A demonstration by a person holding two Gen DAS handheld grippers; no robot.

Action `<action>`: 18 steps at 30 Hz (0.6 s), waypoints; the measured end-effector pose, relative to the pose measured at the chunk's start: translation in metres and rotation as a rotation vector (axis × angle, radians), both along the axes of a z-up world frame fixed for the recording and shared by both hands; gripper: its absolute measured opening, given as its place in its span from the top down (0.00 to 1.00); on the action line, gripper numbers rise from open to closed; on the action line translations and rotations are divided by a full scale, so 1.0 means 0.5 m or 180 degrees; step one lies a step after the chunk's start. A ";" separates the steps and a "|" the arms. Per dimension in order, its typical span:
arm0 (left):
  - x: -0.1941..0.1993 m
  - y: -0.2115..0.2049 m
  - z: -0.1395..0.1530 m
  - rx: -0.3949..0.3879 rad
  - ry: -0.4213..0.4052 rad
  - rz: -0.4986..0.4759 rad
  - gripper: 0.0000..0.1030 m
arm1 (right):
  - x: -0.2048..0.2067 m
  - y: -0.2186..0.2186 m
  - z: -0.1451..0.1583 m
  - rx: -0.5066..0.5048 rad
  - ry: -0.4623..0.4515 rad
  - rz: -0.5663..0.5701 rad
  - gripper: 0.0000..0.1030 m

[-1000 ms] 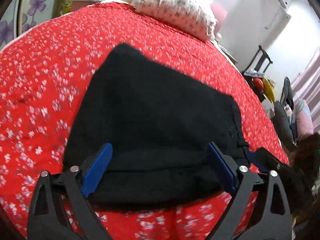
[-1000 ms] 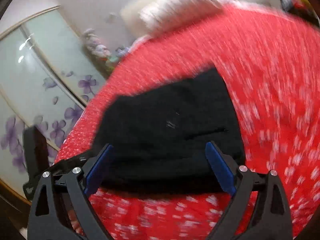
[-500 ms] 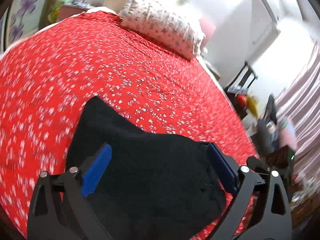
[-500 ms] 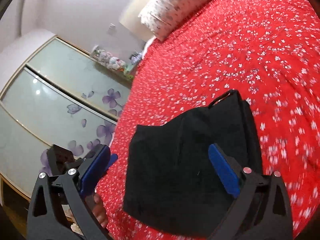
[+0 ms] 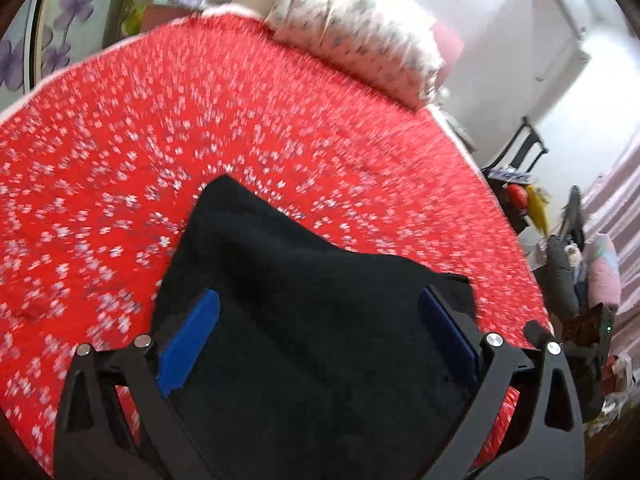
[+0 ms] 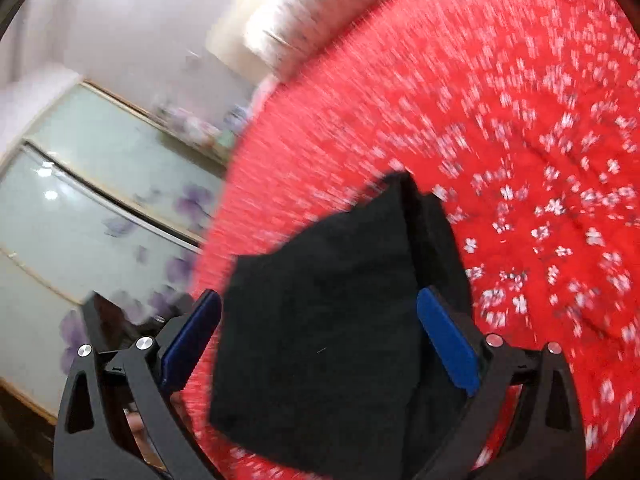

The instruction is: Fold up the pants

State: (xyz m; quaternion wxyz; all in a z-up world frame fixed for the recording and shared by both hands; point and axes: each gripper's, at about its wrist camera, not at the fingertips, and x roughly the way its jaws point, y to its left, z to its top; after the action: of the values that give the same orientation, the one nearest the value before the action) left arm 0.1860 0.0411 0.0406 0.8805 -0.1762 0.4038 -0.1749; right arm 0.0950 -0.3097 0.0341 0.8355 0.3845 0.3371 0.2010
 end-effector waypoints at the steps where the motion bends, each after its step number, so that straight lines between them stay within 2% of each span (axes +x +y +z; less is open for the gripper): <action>1: -0.025 0.005 0.007 -0.0039 -0.0061 -0.0029 0.03 | -0.024 0.003 0.005 0.0064 -0.0108 0.0105 0.02; 2: -0.056 0.010 0.014 -0.0066 -0.0129 -0.0071 0.02 | -0.039 0.015 0.009 0.0097 -0.0185 0.0218 0.02; 4: -0.097 0.013 0.014 -0.0092 -0.0203 -0.0142 0.02 | -0.069 0.049 0.000 -0.0025 -0.0160 0.0405 0.01; 6: -0.131 0.012 -0.006 -0.0082 -0.0186 -0.0209 0.02 | -0.080 0.074 -0.040 -0.0316 0.0072 0.0398 0.01; 7: -0.135 0.005 -0.027 -0.0029 -0.0122 -0.0232 0.02 | -0.080 0.079 -0.048 -0.0349 0.0026 0.0369 0.01; 9: -0.134 -0.011 -0.079 0.0186 0.0101 -0.0229 0.02 | -0.087 0.089 -0.044 -0.0455 -0.0082 0.0301 0.01; 10: -0.139 -0.019 -0.094 0.0283 0.0100 -0.0245 0.02 | -0.087 0.099 -0.039 -0.0568 -0.0066 0.0296 0.01; 12: -0.163 -0.052 -0.100 0.0741 -0.0169 -0.0294 0.02 | -0.093 0.123 -0.022 -0.0897 -0.0034 0.0289 0.01; 13: -0.172 -0.067 -0.099 0.0940 -0.0216 -0.0302 0.02 | -0.100 0.133 -0.015 -0.1030 -0.0038 0.0279 0.01; 14: -0.179 -0.073 -0.097 0.1033 -0.0260 -0.0291 0.02 | -0.117 0.144 -0.007 -0.1139 -0.0090 0.0275 0.01; 15: -0.191 -0.075 -0.090 0.1052 -0.0326 -0.0268 0.02 | -0.121 0.152 -0.008 -0.1173 -0.0134 0.0264 0.01; 18: -0.220 -0.055 -0.078 0.0902 -0.0403 -0.0144 0.02 | -0.170 0.167 0.000 -0.1358 -0.0299 0.0149 0.01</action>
State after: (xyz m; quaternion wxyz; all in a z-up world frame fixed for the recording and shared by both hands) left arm 0.0758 0.0135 0.0017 0.9161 -0.0297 0.3720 -0.1467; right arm 0.0101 -0.2263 0.0339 0.9079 0.1813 0.3415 0.1621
